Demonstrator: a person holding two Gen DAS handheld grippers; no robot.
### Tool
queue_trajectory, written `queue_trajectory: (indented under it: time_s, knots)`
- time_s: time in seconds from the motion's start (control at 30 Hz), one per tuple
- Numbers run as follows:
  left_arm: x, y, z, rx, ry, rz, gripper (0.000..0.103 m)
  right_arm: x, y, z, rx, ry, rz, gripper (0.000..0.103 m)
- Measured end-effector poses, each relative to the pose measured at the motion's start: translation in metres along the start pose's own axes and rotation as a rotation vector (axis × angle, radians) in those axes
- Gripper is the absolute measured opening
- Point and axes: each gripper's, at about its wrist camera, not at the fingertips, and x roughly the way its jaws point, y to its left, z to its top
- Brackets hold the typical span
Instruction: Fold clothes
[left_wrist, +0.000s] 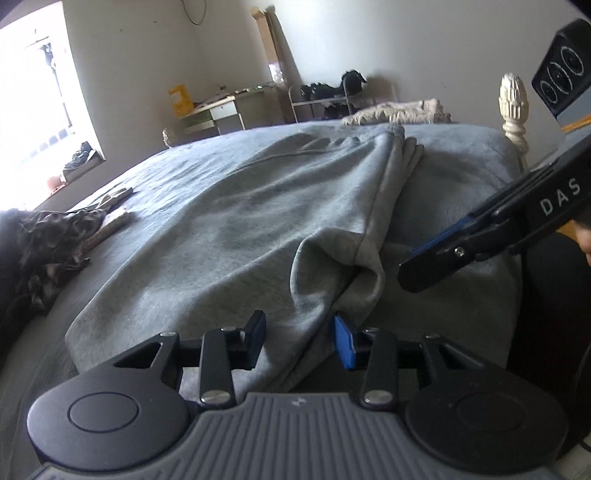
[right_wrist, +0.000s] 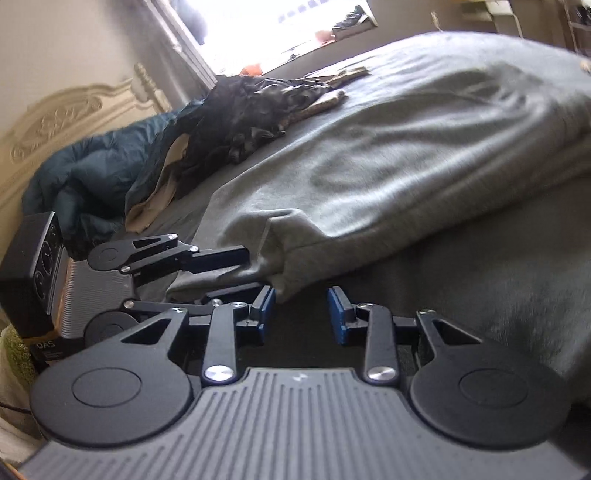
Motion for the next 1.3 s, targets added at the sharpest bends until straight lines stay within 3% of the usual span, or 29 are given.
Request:
queue_trajectory:
  time_s: [0.2,0.4,0.57,0.73,0.97,1.07,1.13,1.3]
  knots:
    - [-0.012,0.008,0.005,0.033,0.035,-0.049,0.042,0.006,-0.019,-0.001,0.073,-0.010,0.053,0.031]
    - [-0.006,0.010,0.001,0.065,0.072,-0.006,0.042,0.012,-0.024,-0.002,0.094,-0.011,0.080,0.031]
    - [0.002,0.003,0.009,0.092,0.043,-0.003,0.041,0.012,-0.027,-0.004,0.115,-0.019,0.077,0.031]
    - [0.006,0.007,0.018,0.061,0.009,-0.026,0.015,0.007,-0.027,-0.005,0.107,-0.040,0.074,0.031]
    - [0.002,0.023,0.025,-0.038,-0.032,-0.033,0.007,0.004,-0.022,-0.006,0.065,-0.075,0.090,0.031]
    - [-0.002,0.022,0.027,-0.025,-0.054,-0.023,0.006,0.004,-0.014,-0.003,0.017,-0.109,0.088,0.024]
    - [-0.003,0.021,0.028,-0.016,-0.066,-0.020,0.006,0.005,-0.007,0.000,-0.034,-0.125,0.091,0.013]
    - [-0.004,0.019,0.028,-0.006,-0.085,-0.019,0.006,0.020,0.005,0.009,-0.109,-0.129,0.115,0.009]
